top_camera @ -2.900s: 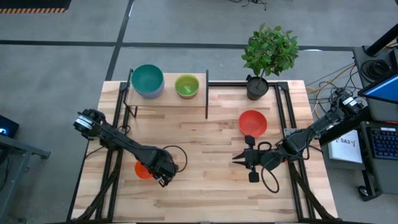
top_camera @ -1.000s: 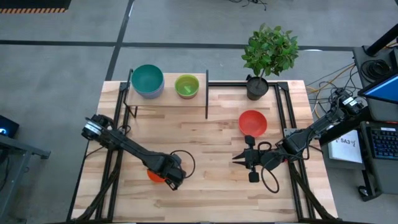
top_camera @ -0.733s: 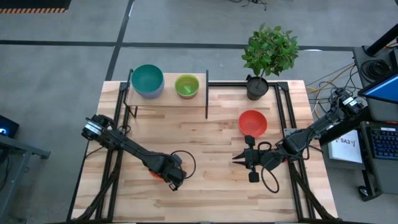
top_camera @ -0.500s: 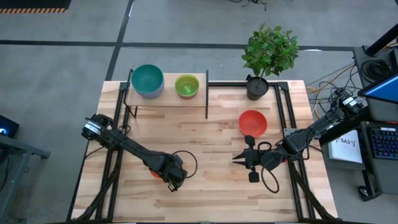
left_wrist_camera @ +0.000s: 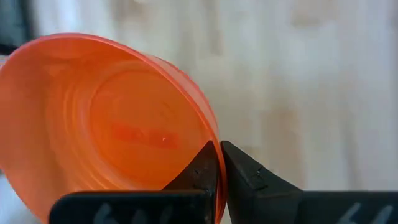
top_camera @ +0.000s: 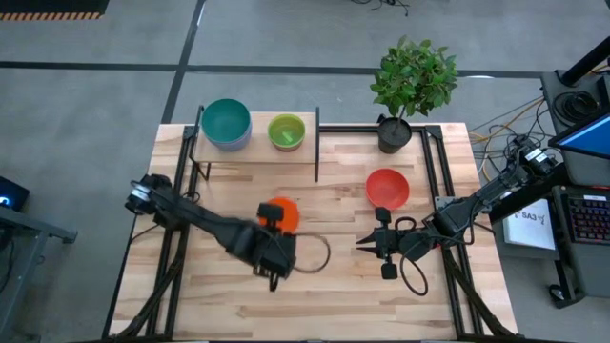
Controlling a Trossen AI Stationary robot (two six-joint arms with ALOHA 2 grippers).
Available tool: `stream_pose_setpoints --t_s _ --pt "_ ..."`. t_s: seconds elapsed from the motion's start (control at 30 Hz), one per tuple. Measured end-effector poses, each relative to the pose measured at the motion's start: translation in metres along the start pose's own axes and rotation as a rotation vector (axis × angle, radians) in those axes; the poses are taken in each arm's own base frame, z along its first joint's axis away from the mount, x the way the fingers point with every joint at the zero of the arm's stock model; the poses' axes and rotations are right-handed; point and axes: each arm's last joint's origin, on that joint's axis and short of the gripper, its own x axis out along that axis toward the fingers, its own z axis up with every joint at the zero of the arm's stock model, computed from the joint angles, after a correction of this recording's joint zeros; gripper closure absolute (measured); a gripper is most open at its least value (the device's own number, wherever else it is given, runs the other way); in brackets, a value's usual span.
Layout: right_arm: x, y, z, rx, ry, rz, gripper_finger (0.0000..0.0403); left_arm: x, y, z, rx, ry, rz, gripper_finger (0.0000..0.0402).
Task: Place and stack bowls onto a shelf
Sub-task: Stack the small orange bowl on the green bowl on the shelf
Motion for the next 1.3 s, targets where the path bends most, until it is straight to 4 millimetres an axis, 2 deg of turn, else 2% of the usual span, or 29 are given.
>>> stream_pose_setpoints --t_s 0.17,0.37,0.57,0.77,0.87,0.93,1.3 --pt "0.0 0.0 0.0 -0.003 0.0 0.0 0.0355 -0.02 0.054 0.015 -0.008 -0.041 0.099 0.0401" --pt "0.0 0.0 0.0 -0.004 0.001 0.0 0.0355 -0.024 0.124 0.021 -0.016 -0.045 0.152 0.0401" --pt "0.0 0.0 0.0 -0.004 0.0 0.0 0.0355 -0.012 0.2 0.008 -0.131 0.003 0.21 0.0401" --pt "0.0 0.0 0.0 -0.005 0.0 0.0 0.0355 0.007 0.263 -0.016 -0.313 -0.009 0.12 0.0401" --pt "0.0 0.0 0.0 -0.007 0.0 0.0 0.0355 0.013 0.281 -0.022 -0.375 -0.069 0.037 0.0401" --pt "0.0 0.0 0.0 -0.011 0.0 0.0 0.0355 0.015 0.285 -0.025 -0.391 -0.078 0.002 0.0401" --pt "0.0 0.0 0.0 -0.013 0.0 0.0 0.0355 0.021 0.288 -0.025 -0.398 -0.071 -0.002 0.0401"
